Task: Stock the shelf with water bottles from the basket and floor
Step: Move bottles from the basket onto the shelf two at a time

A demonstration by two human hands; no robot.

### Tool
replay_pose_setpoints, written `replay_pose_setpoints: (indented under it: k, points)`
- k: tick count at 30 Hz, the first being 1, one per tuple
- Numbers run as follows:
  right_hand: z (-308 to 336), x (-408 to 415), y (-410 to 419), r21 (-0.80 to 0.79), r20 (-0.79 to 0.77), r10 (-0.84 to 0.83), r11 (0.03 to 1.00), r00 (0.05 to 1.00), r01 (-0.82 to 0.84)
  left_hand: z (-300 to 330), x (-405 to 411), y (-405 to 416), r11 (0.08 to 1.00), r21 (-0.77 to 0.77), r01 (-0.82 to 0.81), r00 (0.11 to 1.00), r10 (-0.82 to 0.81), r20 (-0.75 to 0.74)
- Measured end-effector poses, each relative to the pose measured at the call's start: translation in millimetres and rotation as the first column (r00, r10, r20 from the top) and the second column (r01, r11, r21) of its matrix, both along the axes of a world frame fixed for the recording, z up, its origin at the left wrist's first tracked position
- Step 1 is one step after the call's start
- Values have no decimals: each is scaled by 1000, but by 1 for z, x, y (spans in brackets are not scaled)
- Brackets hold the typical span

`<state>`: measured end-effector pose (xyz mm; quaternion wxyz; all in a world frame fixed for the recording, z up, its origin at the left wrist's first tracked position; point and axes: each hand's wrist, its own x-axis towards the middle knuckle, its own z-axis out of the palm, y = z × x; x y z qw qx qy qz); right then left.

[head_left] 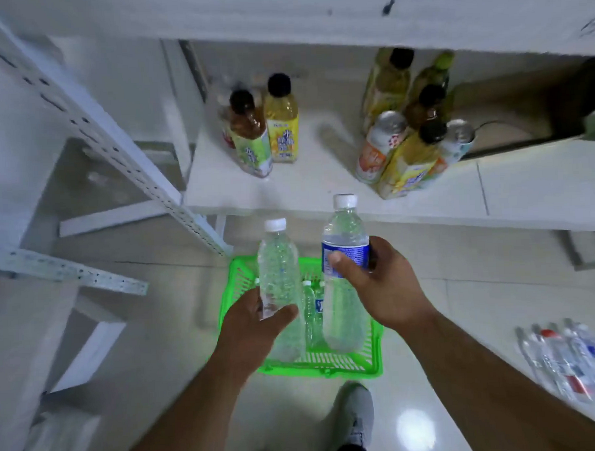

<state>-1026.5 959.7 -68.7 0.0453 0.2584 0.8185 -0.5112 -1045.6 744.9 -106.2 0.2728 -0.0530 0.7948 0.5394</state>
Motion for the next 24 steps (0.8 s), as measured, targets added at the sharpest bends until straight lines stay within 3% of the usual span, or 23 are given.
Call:
replay_pose_setpoints:
  k: [8, 15, 24]
  points:
    - [204, 46, -44, -85, -217, -83, 994, 973, 66, 195, 39, -48, 994, 87, 68, 990, -57, -127]
    - [355, 82, -79, -32, -374, -17, 999, 927, 5, 337, 67, -82, 980, 168, 112, 960, -63, -272]
    - [447, 86, -80, -28, -482, 10, 999, 876, -27, 418, 71, -81, 972, 217, 87, 921, 5, -390]
